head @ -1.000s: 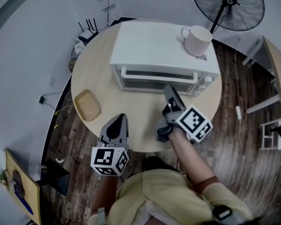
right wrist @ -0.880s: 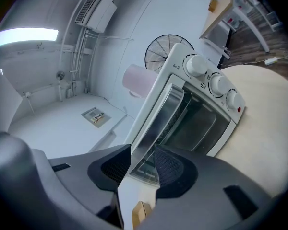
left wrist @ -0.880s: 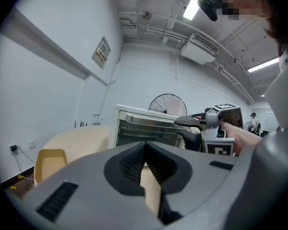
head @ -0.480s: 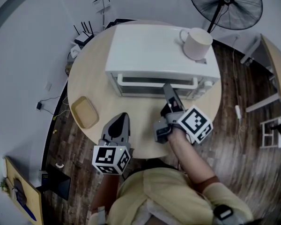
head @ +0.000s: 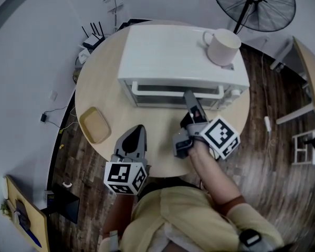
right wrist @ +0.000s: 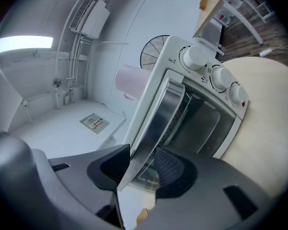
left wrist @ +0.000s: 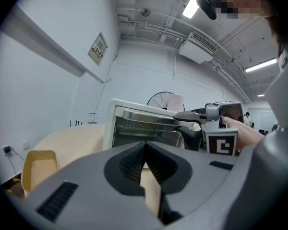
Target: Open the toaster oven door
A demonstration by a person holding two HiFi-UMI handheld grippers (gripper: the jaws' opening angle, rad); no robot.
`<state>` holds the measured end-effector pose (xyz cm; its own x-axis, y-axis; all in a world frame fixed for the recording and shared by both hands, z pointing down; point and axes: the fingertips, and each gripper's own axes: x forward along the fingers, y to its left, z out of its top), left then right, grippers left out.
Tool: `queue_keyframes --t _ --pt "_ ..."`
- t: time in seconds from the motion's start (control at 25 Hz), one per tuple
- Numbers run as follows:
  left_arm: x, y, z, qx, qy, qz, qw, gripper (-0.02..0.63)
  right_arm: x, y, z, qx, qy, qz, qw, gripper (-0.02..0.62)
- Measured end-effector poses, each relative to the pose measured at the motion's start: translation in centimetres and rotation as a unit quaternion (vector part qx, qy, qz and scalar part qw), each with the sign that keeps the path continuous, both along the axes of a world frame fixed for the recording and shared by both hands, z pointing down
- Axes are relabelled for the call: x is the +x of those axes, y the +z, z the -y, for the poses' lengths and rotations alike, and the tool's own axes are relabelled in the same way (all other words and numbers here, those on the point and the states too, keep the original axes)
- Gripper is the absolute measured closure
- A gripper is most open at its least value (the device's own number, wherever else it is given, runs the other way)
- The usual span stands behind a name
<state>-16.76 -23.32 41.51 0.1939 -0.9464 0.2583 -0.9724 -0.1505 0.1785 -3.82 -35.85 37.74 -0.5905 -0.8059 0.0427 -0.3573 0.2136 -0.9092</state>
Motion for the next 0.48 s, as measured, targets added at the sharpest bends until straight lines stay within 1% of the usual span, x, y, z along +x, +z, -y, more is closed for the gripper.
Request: queue_keyframes --t 0.2,0.48 --pt "-0.5 -0.4 -0.5 0.006 -0.001 0.004 1.0000 0.604 0.4 0.4 0.0 0.001 0.007 -0.012 1.000 0.449" --pt "-1.3 -1.0 -1.7 0.010 0.004 0.002 0.9999 0.605 0.5 0.5 -0.9 0.008 0.016 -0.008 1.000 0.449"
